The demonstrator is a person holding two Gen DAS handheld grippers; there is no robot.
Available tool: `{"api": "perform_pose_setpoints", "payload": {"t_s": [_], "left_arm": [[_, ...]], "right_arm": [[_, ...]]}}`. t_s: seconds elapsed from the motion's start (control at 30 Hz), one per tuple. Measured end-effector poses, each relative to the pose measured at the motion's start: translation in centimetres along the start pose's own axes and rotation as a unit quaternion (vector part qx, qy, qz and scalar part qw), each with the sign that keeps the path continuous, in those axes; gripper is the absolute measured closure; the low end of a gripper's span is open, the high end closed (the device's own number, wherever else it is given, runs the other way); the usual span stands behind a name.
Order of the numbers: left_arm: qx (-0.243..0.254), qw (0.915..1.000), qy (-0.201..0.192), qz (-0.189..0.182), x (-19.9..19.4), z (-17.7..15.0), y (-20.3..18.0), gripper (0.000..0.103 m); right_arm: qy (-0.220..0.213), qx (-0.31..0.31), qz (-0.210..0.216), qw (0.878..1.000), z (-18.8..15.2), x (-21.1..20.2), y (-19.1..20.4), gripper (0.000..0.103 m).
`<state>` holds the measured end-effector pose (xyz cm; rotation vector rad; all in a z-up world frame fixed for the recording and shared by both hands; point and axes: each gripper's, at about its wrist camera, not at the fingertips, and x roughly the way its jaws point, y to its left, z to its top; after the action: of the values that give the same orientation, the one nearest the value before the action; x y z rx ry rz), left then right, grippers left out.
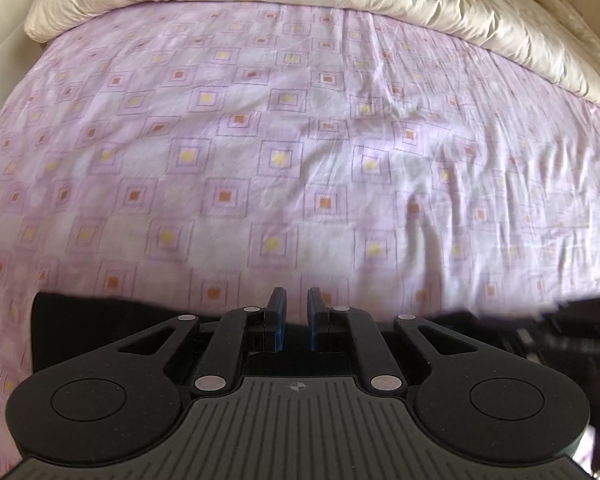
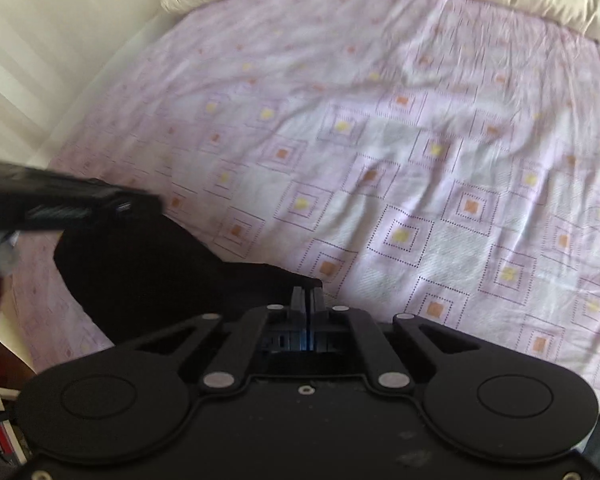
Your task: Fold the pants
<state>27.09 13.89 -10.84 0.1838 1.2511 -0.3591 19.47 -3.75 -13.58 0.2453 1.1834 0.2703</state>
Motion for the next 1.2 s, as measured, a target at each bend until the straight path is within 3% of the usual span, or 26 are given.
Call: {"api": "perform_pose_setpoints", "payload": {"t_s": [0.2,0.33,0.53,0.63,0.73,0.87,1.03,1.2], "left_arm": [[0.034,0.998,0.05,0.019,3.8,1.4,-1.7,0.091],[0.037,0.9958,0.083,-0.004,4.5,-0.4,-1.9,0.091],[0.037,0.9969,0.064,-0.028,2.0,-3.8,-1.3,0.092],[0.053,0.9971,0.045,-0.032,0.6,-5.0,-1.1,0.092],[0.07,0.9966,0.036,-0.027,0.1,-5.8,-1.4,0.092],[0.075,0.9964,0.034,-0.021,0.2,-6.4,-1.7,0.093],[0.077,0.9964,0.03,-0.017,0.3,-6.5,-1.8,0.093],[0.085,0.996,0.022,-0.017,0.0,-6.8,-1.8,0.093]], "right_arm": [[-0.037,-0.021,-0.012,0.999,-3.1,-2.8,2.5,0.1],[-0.055,-0.044,-0.031,0.997,-4.5,-3.6,3.6,0.1],[-0.061,-0.092,-0.048,0.993,-5.5,-4.2,4.9,0.098],[-0.058,-0.078,-0.05,0.994,-5.8,-4.7,4.7,0.088],[-0.066,-0.048,-0.047,0.996,-5.6,-5.1,4.0,0.049],[-0.043,-0.013,-0.021,0.999,-3.9,-4.1,2.5,0.041],[-0.01,0.014,0.016,1.0,-1.9,-1.4,1.4,0.041],[-0.011,0.03,0.025,0.999,-1.3,-0.6,1.2,0.041]]}}
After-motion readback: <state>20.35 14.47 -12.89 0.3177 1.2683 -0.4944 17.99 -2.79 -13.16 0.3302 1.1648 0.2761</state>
